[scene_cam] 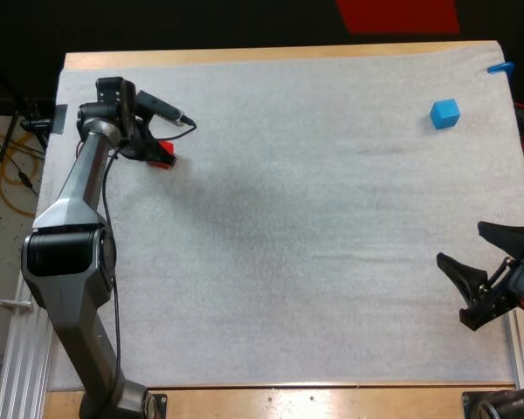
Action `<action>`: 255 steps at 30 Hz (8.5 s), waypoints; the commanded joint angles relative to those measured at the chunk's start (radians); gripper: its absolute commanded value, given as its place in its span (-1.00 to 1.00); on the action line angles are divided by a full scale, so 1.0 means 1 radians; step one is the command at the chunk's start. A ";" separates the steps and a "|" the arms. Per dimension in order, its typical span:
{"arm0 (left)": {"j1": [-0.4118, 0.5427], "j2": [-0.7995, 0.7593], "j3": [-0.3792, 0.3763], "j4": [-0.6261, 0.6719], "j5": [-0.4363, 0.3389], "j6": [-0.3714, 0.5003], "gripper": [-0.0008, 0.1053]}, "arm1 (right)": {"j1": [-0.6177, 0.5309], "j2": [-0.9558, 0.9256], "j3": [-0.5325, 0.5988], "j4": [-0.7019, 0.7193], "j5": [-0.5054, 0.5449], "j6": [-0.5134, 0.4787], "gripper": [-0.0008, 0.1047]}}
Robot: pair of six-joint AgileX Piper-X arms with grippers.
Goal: Stack red cube on blue cube
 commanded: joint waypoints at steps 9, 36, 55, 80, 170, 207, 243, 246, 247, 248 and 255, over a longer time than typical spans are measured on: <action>-0.013 0.006 -0.008 0.024 0.063 -0.023 -0.98 | 0.002 0.001 -0.009 -0.047 0.000 -0.013 0.25; -0.322 0.003 -0.007 0.145 0.176 -0.053 -0.98 | 0.002 0.001 -0.009 -0.067 0.007 -0.013 0.25; -0.461 -0.036 -0.005 0.321 0.229 -0.063 -0.98 | 0.002 0.001 -0.009 -0.067 0.007 -0.013 0.25; -0.308 -0.418 -0.005 0.297 0.154 -0.060 -0.98 | 0.002 0.001 -0.009 -0.067 0.007 -0.018 0.25; -0.303 -1.666 0.636 0.422 0.191 -0.233 0.07 | 0.500 1.105 -0.360 -0.356 0.365 0.076 0.25; -0.303 -1.666 0.636 0.422 0.191 -0.233 0.07 | 0.500 1.433 -0.409 -0.449 0.332 0.168 0.12; -0.303 -1.666 0.636 0.419 0.191 -0.233 0.07 | 0.036 0.993 -0.413 -0.264 0.478 0.147 -0.48; -0.303 -1.653 0.636 0.416 0.191 -0.233 0.07 | -0.037 1.028 -0.436 -0.269 0.478 0.136 -0.48; -0.303 -1.645 0.636 0.416 0.193 -0.233 0.07 | -0.064 1.050 -0.455 -0.269 0.478 0.128 -0.48; -0.303 -1.641 0.636 0.416 0.196 -0.233 0.07 | -0.073 1.058 -0.465 -0.269 0.478 0.124 -0.48; -0.303 -1.610 0.636 0.416 0.200 -0.233 0.07 | -0.178 1.220 -0.625 -0.235 0.478 0.114 -0.48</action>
